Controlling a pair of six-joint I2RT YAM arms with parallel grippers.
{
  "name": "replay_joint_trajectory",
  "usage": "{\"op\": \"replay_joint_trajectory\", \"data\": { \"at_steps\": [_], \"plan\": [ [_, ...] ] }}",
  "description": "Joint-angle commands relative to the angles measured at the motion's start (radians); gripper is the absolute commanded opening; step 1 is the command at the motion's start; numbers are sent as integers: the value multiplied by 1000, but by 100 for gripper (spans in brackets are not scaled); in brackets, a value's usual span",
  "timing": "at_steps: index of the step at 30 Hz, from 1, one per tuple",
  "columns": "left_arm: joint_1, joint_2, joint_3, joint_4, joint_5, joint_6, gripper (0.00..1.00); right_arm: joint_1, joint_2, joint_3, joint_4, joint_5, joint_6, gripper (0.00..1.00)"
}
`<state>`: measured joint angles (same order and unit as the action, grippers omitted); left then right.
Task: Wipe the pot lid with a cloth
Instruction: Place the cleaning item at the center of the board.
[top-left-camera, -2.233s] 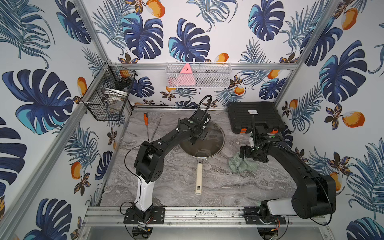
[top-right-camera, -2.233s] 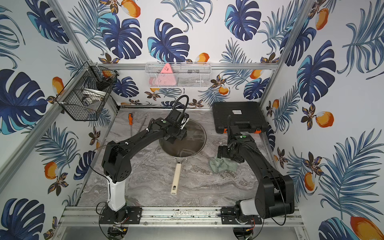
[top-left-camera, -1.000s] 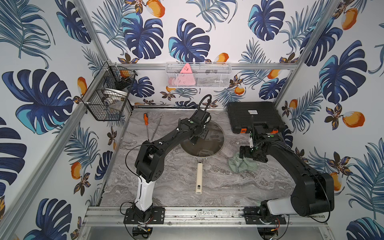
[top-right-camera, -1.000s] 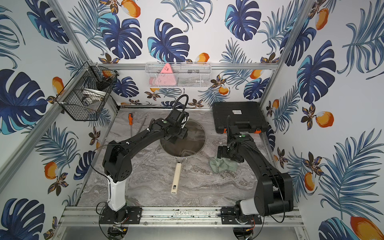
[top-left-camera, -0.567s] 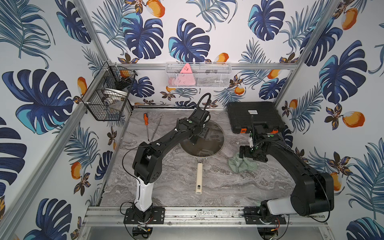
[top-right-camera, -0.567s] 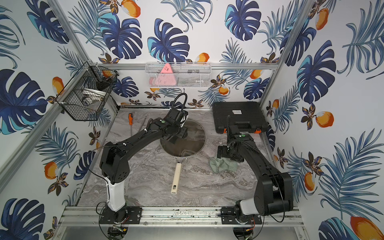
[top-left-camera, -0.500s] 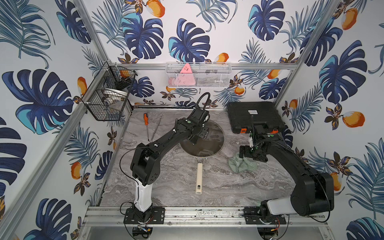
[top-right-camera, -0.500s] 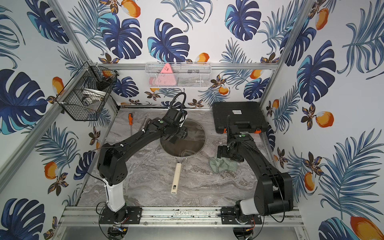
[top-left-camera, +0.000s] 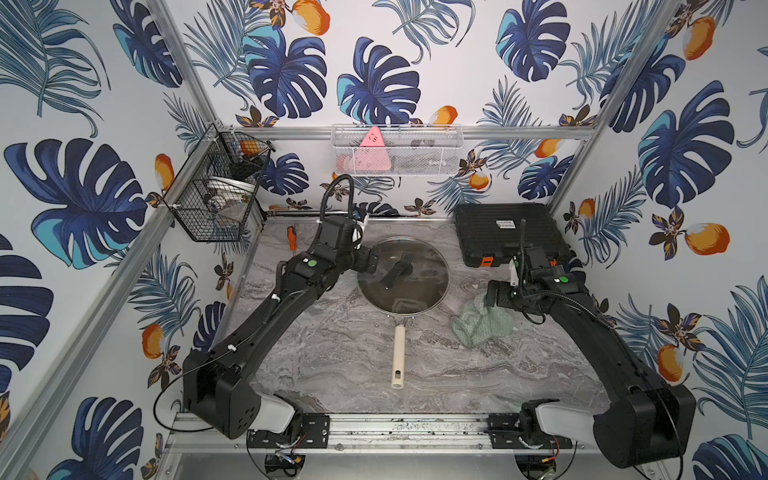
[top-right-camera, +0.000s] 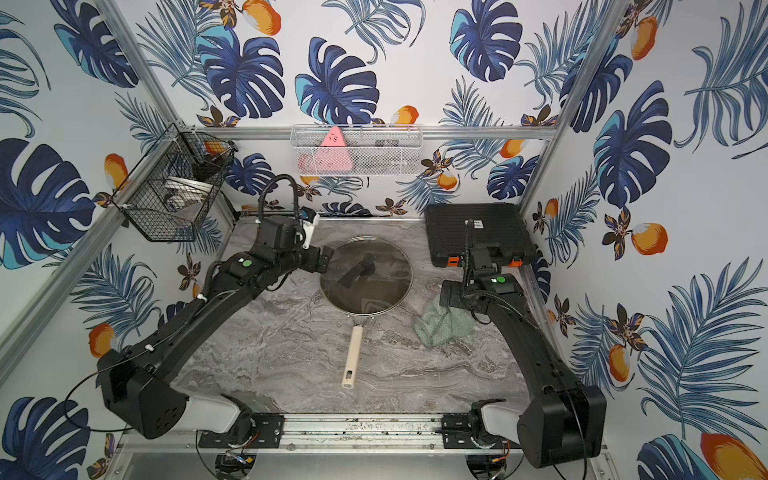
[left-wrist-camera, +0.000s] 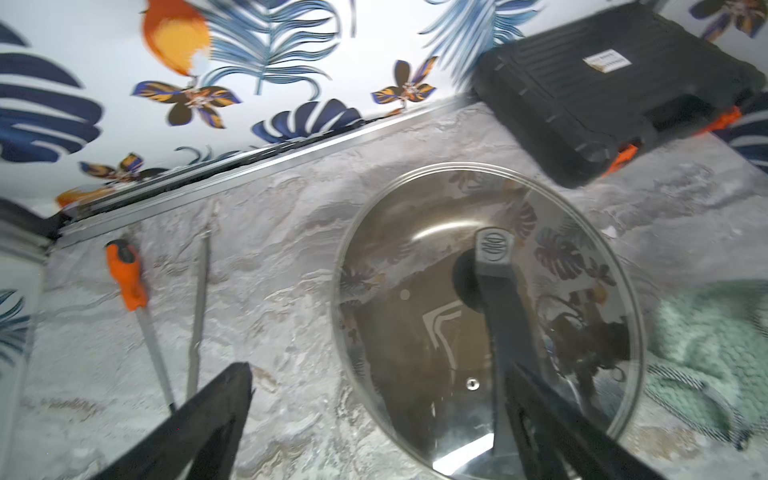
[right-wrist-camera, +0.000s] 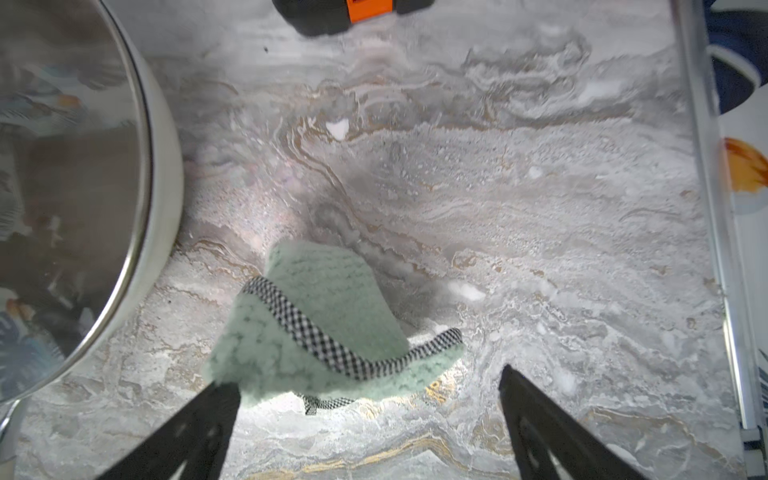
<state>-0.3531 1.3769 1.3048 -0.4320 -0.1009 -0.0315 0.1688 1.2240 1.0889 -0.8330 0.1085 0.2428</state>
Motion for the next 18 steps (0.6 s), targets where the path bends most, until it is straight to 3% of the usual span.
{"op": "replay_joint_trajectory", "data": {
  "at_steps": [1,8,13,18],
  "plan": [
    [28,-55,-68,113,-5,-23,99,-2,-55,-17,112,47,-6,100],
    [107,-154,-305,323,-5,-132,99,-2,-67,-97,271,129,-84,100],
    [178,-227,-463,464,-9,-200,99,-3,-142,-293,537,151,-101,100],
    [195,-191,-495,478,-17,-208,99,-3,-220,-524,869,193,-122,100]
  ]
}}
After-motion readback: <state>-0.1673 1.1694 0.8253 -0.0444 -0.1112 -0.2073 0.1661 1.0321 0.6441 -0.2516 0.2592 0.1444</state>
